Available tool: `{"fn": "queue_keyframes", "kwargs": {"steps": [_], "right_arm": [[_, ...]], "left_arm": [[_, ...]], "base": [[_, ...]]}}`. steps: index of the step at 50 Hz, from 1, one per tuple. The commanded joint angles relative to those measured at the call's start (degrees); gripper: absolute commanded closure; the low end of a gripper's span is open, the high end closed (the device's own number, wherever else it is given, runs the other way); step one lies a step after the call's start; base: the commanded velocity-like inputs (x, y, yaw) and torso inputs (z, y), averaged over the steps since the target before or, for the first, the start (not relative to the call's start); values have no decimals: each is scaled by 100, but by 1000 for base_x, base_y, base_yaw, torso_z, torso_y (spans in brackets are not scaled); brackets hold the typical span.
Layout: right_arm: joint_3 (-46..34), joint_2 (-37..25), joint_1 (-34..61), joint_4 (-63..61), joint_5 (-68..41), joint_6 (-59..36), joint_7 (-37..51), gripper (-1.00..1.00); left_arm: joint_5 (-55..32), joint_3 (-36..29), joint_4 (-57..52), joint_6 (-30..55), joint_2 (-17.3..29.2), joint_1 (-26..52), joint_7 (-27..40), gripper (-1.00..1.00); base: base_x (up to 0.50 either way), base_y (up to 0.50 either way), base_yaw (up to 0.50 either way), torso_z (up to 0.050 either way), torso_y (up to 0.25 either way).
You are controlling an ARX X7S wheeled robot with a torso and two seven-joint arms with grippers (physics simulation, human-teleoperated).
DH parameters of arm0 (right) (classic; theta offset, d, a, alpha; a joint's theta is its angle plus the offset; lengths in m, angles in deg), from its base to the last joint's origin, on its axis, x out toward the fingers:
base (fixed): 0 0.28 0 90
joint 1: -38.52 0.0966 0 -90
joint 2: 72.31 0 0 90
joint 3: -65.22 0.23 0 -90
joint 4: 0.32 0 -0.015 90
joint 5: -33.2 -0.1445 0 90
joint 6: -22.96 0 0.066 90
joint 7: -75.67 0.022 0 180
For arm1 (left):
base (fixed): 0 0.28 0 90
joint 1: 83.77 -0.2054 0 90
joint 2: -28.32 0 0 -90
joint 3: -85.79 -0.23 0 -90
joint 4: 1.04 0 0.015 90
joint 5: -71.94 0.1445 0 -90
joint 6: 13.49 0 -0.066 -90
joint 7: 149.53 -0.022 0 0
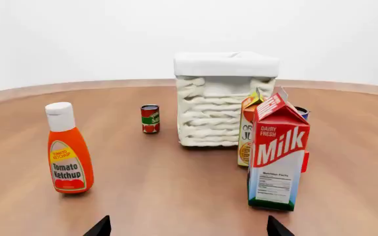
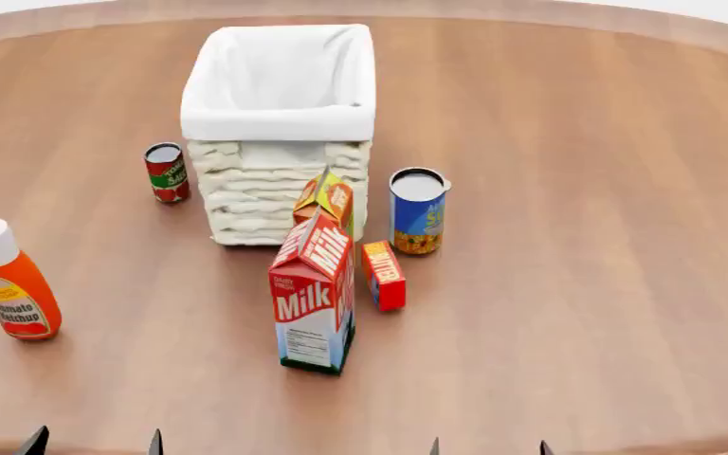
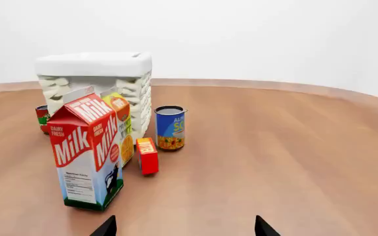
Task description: Pick up the butter and put it in the basket.
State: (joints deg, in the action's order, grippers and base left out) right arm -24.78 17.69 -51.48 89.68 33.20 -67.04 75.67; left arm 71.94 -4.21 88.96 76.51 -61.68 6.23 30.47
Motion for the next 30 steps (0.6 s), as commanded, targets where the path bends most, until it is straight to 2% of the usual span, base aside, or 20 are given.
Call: {"fn": "queue_keyframes", "kwargs": {"steps": [1, 8, 9, 18, 30], "right_arm": [[-96, -80, 8, 37, -81, 31, 95, -100], [-243, -210, 164, 230, -2, -23, 378, -100], [-92, -84, 200, 308, 177, 14, 264, -100], [-376, -287, 367, 591, 343, -103, 576, -100], [-476, -419, 293, 567, 160, -48, 583, -100]], "left_arm": [[-212, -247, 55, -47, 211, 18, 245, -100], [-185, -388, 87, 77, 316, 132, 323, -100], [214, -155, 144, -223, 111, 83, 54, -100], [161, -354, 929, -700, 195, 324, 366, -100], [204, -586, 1043, -854, 290, 263, 681, -100]], "base": [[0, 0, 0, 0, 0], [0, 0, 0, 0, 0], [0, 0, 0, 0, 0], [0, 0, 0, 0, 0], [0, 0, 500, 0, 0]]}}
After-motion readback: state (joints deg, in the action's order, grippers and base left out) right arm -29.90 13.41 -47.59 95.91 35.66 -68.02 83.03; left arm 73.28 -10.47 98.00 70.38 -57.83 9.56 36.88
